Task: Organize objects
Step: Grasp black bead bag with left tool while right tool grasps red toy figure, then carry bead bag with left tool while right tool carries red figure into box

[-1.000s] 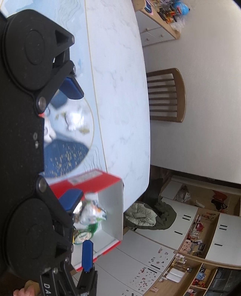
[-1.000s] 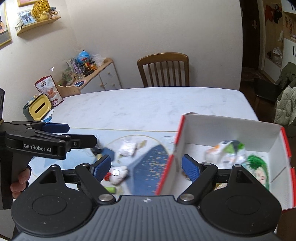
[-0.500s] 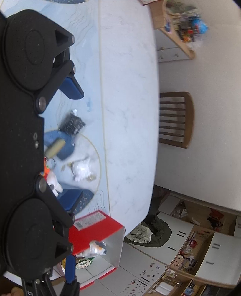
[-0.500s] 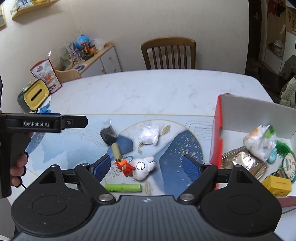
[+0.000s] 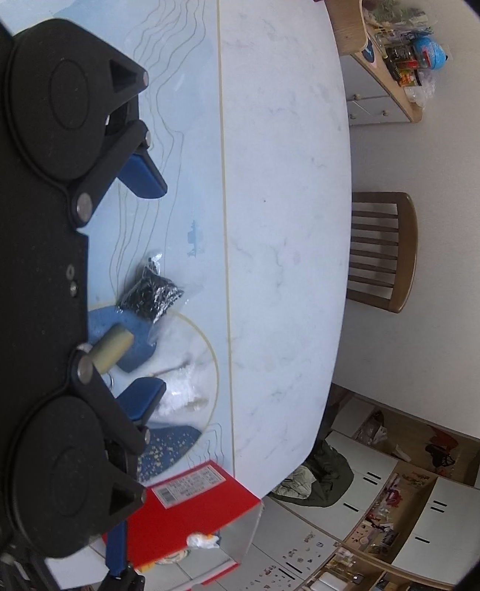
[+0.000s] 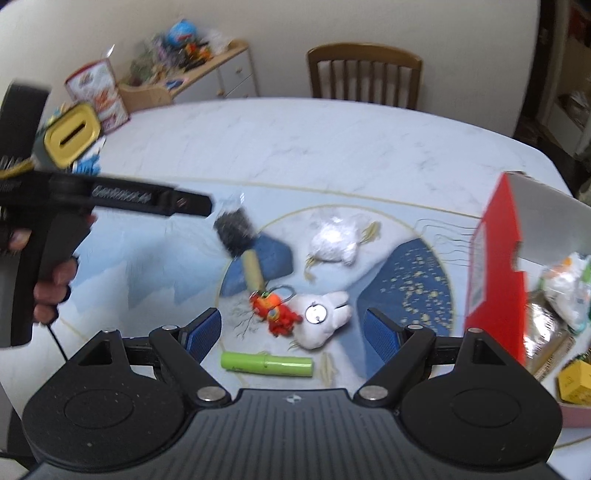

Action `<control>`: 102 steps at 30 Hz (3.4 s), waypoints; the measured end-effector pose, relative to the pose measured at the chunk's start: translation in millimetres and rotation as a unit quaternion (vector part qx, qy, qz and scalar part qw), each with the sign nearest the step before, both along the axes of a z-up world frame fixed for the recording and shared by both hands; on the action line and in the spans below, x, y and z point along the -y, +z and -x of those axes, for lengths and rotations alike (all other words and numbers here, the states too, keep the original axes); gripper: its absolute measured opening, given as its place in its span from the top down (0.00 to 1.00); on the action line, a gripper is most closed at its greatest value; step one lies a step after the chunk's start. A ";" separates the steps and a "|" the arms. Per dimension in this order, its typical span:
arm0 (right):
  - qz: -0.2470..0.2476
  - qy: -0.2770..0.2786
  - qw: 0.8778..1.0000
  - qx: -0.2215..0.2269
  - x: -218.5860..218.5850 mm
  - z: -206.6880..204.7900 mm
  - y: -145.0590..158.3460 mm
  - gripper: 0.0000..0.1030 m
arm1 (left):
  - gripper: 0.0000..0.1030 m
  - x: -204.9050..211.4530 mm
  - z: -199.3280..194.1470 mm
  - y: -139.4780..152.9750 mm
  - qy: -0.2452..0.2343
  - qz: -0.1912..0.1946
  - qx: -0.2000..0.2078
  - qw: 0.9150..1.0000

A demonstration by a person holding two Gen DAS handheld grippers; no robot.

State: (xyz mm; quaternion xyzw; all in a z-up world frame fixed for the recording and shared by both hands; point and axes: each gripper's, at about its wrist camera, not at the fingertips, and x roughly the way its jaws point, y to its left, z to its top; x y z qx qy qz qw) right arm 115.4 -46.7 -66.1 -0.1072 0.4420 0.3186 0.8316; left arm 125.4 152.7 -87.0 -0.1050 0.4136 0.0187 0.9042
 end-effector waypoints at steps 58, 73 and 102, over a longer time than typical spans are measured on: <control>0.101 0.128 0.982 0.094 -59.5 12.4 -41.0 0.84 | 0.66 -1.9 -29.2 -48.1 -0.044 -0.049 -0.005 0.998; 0.020 0.049 0.995 0.087 -9.0 5.5 22.8 0.84 | 0.66 13.3 -8.8 -1.6 -0.047 -0.033 -0.024 0.998; -0.056 -0.045 0.989 0.128 173.2 -39.0 91.3 0.84 | 0.66 191.0 -13.9 85.5 -0.135 -0.038 0.028 0.990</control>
